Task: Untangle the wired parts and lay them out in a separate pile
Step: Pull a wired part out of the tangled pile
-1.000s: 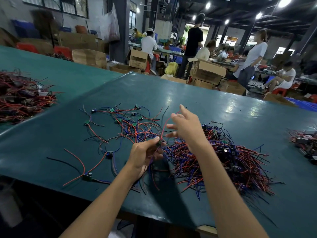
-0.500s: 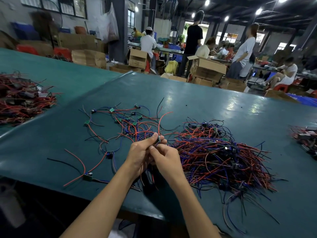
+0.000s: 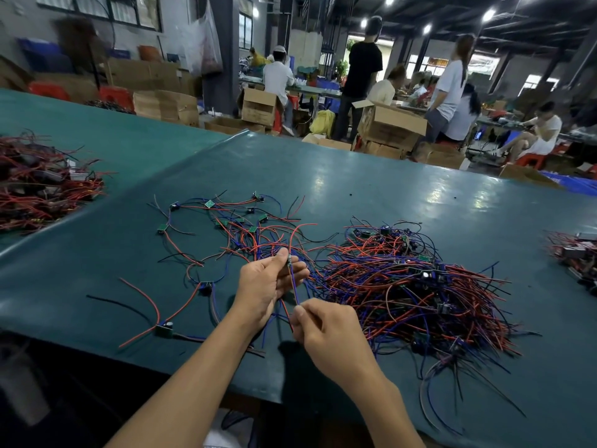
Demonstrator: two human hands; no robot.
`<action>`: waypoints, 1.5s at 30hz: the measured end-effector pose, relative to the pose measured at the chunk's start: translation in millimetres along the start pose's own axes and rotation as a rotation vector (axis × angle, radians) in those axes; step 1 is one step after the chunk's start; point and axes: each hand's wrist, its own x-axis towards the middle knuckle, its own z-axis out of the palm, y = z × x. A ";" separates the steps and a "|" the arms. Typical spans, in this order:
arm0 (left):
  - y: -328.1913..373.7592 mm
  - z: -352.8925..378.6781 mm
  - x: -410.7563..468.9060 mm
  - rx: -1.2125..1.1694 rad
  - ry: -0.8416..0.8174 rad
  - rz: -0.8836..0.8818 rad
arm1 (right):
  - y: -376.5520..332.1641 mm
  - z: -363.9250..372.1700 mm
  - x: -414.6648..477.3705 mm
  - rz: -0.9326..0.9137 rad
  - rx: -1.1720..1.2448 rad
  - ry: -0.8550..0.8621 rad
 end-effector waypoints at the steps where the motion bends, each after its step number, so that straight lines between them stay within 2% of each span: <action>1: -0.3 0.3 0.5 0.007 0.000 0.003 | 1.7 -0.1 -3.5 -0.015 0.006 0.017; 9: -0.8 -2.6 4.9 -0.053 0.057 0.003 | 15.4 3.1 -24.1 -0.102 0.044 0.097; 13: 2.2 -7.4 7.4 -0.224 0.040 -0.024 | 20.8 1.9 -23.4 0.012 0.092 0.115; 17: 9.3 -10.9 7.2 -0.385 -0.003 -0.080 | 22.9 -4.6 -20.6 0.192 0.357 0.131; 21: 14.7 -10.1 5.5 -0.491 -0.030 -0.134 | 25.2 -4.4 -22.3 0.227 0.433 0.194; 25: 15.6 -8.4 4.3 -0.497 -0.087 -0.188 | 27.5 -4.0 -23.7 0.220 0.448 0.218; 35: 15.8 -5.1 -1.4 -0.424 -0.212 -0.189 | 30.0 -3.7 -24.6 0.212 0.452 0.201; 40: 18.5 -4.8 -3.1 -0.445 -0.234 -0.143 | 30.0 -3.2 -24.2 0.221 0.456 0.196; 45: 16.7 -5.0 -1.5 -0.378 -0.136 0.090 | 30.0 -3.4 -24.5 0.228 0.463 0.187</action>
